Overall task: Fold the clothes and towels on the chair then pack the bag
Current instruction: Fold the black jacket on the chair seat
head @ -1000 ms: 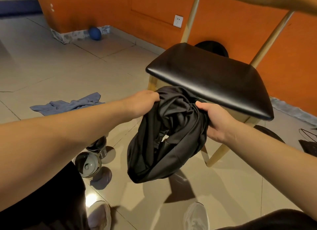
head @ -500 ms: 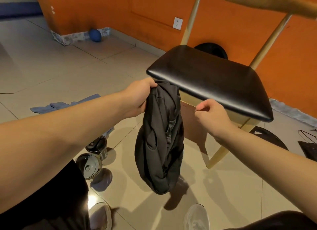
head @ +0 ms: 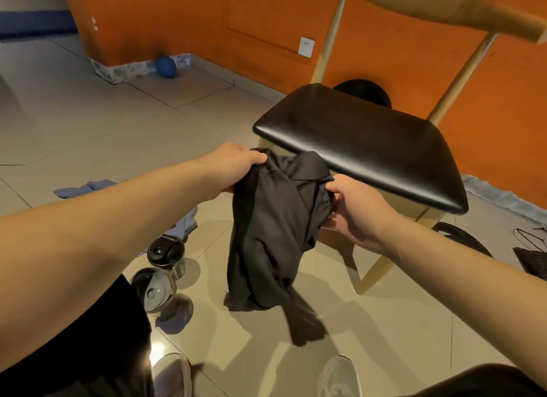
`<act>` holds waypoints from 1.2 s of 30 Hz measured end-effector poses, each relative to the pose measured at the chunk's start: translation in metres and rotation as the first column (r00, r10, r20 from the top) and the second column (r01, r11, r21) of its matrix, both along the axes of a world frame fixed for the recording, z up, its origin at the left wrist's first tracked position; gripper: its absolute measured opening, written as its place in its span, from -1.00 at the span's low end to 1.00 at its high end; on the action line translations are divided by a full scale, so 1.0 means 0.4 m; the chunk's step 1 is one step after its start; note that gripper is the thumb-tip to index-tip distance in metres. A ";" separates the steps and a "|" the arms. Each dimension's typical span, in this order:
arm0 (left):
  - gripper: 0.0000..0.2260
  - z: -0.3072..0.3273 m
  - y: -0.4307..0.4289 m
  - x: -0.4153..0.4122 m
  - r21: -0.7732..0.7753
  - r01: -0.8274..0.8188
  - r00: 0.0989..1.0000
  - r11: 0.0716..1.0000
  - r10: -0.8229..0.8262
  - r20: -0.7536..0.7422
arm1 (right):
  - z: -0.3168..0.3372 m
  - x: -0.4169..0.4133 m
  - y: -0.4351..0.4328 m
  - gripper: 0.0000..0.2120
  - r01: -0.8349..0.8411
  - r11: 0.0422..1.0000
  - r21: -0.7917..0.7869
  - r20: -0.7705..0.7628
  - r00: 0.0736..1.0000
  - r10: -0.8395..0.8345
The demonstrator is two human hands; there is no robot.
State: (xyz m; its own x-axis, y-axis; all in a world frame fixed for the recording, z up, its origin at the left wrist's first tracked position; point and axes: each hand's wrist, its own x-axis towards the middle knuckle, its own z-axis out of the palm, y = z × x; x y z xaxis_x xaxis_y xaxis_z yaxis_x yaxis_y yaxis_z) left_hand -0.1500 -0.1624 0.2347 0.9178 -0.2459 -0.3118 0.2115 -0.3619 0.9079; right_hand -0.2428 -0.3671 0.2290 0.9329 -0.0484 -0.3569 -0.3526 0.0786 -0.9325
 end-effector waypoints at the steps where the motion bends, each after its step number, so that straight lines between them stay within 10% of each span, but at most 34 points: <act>1: -0.74 -0.007 0.009 0.007 0.139 0.044 0.997 0.989 -0.053 0.059 | 0.002 0.000 -0.005 -0.73 0.014 1.000 0.007 0.004 1.000 -0.014; 7: -0.59 -0.042 0.024 0.011 0.544 0.183 0.950 0.819 -0.290 0.117 | 0.012 -0.003 -0.014 -0.90 0.122 0.991 0.053 0.044 0.991 -0.125; 12: -0.60 0.010 -0.018 -0.059 0.234 0.328 0.886 0.916 -0.384 0.262 | 0.015 -0.002 -0.012 -0.79 0.136 0.976 0.170 0.029 0.989 -0.143; 16: -0.67 0.005 -0.044 -0.108 0.278 0.462 0.791 0.842 -0.533 0.300 | 0.012 -0.001 -0.013 -0.66 0.174 0.965 0.194 -0.014 0.985 -0.175; 36: -0.76 0.033 -0.036 -0.064 0.103 0.057 0.844 0.993 -0.103 0.526 | 0.009 0.002 -0.014 -0.70 0.123 0.992 0.002 0.041 0.992 -0.123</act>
State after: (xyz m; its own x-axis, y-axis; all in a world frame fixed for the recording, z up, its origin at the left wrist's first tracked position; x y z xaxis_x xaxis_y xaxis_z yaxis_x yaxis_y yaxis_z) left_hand -0.1755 -0.1769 0.2480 0.9269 -0.3211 0.1942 -0.3260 -0.4326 0.8406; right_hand -0.2421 -0.3726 0.2327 0.9336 -0.1636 -0.3188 -0.3022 0.1186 -0.9458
